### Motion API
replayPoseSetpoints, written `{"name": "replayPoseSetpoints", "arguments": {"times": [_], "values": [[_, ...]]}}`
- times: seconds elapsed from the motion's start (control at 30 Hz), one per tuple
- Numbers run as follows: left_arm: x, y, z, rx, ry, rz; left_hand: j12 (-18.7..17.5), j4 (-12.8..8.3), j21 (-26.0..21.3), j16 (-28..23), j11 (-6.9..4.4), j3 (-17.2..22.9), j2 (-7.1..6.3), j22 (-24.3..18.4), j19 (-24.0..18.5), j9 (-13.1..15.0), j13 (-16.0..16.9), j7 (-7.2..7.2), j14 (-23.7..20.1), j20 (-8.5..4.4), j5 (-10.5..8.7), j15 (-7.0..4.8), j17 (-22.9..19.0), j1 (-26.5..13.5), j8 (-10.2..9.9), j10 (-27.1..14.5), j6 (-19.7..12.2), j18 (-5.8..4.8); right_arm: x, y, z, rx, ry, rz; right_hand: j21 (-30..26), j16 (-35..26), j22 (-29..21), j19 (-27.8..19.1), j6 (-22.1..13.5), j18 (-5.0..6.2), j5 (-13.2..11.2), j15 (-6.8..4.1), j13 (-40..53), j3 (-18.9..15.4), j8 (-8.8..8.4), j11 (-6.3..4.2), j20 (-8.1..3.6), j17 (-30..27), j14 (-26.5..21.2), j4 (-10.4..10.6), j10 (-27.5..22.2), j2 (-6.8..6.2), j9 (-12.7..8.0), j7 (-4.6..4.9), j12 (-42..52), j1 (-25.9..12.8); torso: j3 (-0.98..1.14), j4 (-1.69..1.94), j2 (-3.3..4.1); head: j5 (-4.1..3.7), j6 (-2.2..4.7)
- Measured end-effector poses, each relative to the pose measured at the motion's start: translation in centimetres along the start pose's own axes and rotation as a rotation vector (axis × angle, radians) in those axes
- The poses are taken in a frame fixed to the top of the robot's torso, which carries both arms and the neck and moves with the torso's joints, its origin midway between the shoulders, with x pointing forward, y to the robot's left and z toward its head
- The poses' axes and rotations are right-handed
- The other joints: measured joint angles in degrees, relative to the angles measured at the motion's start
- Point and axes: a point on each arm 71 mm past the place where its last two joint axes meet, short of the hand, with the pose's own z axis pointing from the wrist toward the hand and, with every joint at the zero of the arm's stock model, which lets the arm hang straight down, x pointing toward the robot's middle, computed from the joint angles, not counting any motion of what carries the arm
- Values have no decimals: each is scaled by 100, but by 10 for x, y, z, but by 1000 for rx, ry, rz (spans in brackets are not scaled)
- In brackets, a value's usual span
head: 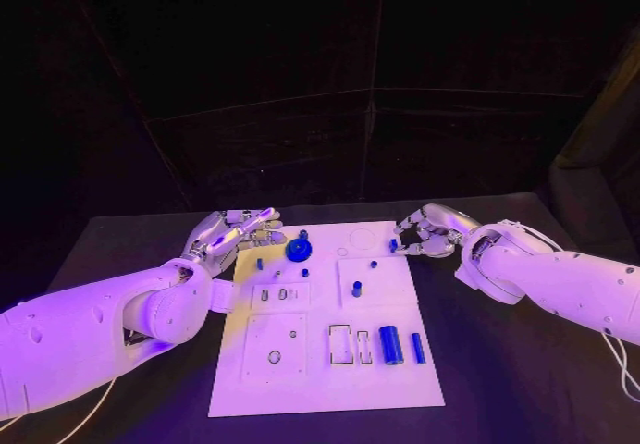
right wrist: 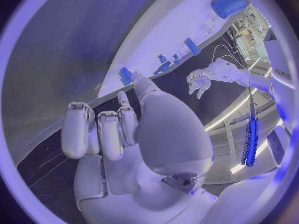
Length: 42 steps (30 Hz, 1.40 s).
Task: Assemble the parts on the task board
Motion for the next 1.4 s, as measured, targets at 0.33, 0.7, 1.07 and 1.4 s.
{"name": "replayPoseSetpoints", "arguments": {"times": [0.33,0.7,1.07,1.4], "values": [[0,2,0,-4,1,-5,0,0,0,0,0,0,0,1,0,0,0,0,0,0,0,0,3,0,0,0,0,0,5,-4,4,12,8,-13,0,0,7,0,0,0,35,0,0,32,0,0,0,0,0,-32,0,60,0,0,0,60,-9,24,0,-48,-43],[1,3,1,-6,1,-8,0,0,0,0,0,0,0,1,0,0,-1,0,20,0,0,-20,4,0,0,0,0,0,10,-1,9,8,14,-19,0,0,13,0,55,0,35,0,0,53,0,0,0,0,0,-52,0,175,1,14,0,52,-29,29,-4,-48,-69],[0,3,1,-8,-2,-7,0,0,0,0,0,0,0,1,0,0,-1,0,20,0,0,-20,4,0,-23,-1,0,0,13,-1,11,10,25,-19,0,0,35,0,335,-1,28,-1,0,113,105,-1,0,-1,1,-112,1,253,37,-43,7,53,-28,32,-9,-27,-71],[-1,3,1,-9,-3,-7,0,-16,0,0,0,-16,0,1,0,0,-2,0,20,1,0,-20,9,0,-23,-1,0,0,13,-1,11,10,32,-19,0,0,54,12,727,-1,-140,-108,0,273,283,-144,-73,4,20,-218,20,392,66,-195,28,44,-26,22,-9,-23,-78]]}}
